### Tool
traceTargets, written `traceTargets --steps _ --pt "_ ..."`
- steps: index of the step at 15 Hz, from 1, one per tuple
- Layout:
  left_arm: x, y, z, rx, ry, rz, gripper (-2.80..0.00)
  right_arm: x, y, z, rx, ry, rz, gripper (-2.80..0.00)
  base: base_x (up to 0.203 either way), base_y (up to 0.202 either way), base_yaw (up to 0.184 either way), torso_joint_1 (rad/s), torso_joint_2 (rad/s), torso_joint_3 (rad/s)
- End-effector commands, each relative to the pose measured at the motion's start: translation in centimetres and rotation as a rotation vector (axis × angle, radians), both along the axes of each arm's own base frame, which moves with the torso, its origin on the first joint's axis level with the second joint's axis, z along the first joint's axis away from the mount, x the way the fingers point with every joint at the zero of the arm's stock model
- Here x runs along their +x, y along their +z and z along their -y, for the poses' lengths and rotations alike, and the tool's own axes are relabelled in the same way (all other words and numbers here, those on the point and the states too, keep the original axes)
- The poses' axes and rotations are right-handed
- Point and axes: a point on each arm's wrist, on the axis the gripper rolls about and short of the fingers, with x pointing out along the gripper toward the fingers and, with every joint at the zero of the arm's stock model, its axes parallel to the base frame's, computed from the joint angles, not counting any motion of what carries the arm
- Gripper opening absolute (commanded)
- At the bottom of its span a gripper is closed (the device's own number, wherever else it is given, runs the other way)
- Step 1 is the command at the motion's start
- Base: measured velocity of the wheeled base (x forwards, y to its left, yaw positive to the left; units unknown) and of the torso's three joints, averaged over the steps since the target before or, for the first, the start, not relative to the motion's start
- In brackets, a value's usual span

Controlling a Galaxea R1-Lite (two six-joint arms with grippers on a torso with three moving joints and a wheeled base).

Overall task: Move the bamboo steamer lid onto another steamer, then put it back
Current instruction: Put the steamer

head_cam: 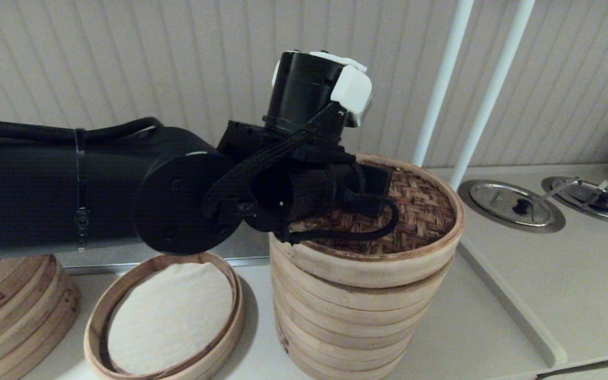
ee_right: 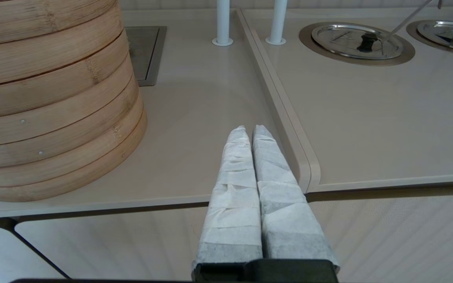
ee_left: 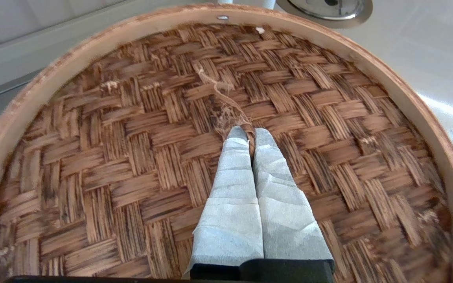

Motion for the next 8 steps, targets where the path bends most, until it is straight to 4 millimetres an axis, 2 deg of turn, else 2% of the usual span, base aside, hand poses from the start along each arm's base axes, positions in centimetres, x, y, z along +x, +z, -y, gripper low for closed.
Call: traceTargets --steps 1,8 --pt "-0.02 -0.41 0.21 0.01 -0.002 -0.007 -2.8 0.02 -0.09 0.0 0.0 -0.001 -0.003 -2.8 0.0 0.0 0.0 0.0 0.0 0.0" --pt "-0.28 -0.51 0.42 0.013 -0.011 -0.008 -2.8 0.02 -0.09 0.0 0.0 -0.001 -0.003 -2.8 0.0 0.0 0.0 0.0 0.0 0.0"
